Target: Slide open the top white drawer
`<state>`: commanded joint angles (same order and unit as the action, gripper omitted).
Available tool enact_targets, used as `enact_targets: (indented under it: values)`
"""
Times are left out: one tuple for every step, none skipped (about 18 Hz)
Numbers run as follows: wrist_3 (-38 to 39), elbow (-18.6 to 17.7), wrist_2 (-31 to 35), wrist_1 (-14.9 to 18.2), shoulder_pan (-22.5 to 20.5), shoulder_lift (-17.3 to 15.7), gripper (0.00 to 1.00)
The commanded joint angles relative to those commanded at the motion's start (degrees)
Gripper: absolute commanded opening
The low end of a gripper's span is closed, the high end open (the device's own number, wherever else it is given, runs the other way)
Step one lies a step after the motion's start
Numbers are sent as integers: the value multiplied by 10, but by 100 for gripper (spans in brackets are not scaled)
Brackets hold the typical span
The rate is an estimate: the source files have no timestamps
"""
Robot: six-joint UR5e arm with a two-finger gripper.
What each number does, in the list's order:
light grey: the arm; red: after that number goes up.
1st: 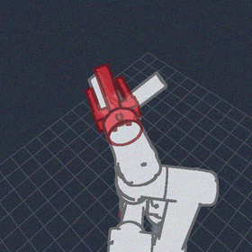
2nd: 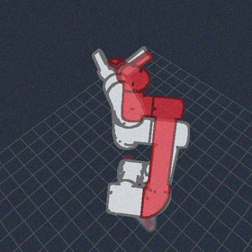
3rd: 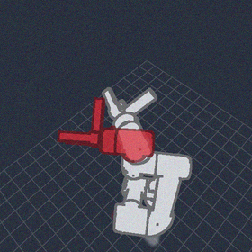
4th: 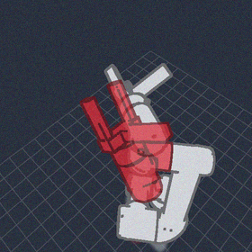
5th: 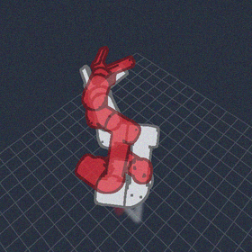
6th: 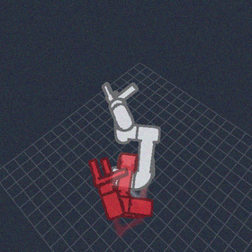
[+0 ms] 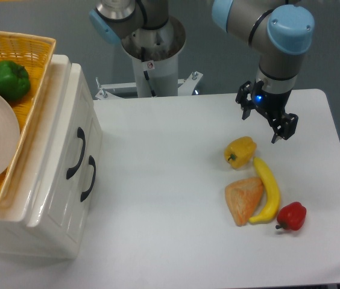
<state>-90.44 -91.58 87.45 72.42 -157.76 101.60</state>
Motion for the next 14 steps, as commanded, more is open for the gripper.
enact_targets:
  values:
    - [-3, 0, 0, -1, 0, 0, 100]
    - [-4, 0, 0, -1, 0, -1, 100]
    - [-1, 0, 0, 0, 0, -1, 100]
    - [0, 0, 0, 0, 0, -1, 100]
    - [-1, 0, 0, 1, 0, -1, 100]
    - [-1, -1, 1, 1, 1, -1, 100]
    - [0, -3, 1, 0, 5, 0, 100]
    - [1, -6, 0, 0, 8, 1, 100]
    - [2, -9, -3, 1, 8, 2, 100]
    - [5, -11, -3, 1, 8, 3, 100]
    - [18, -13, -2, 1, 9, 3, 100]
    - [40, -14, 1, 1, 10, 3, 100]
    - [60, -14, -1, 1, 11, 4, 100]
    - [68, -14, -3, 1, 11, 4, 100]
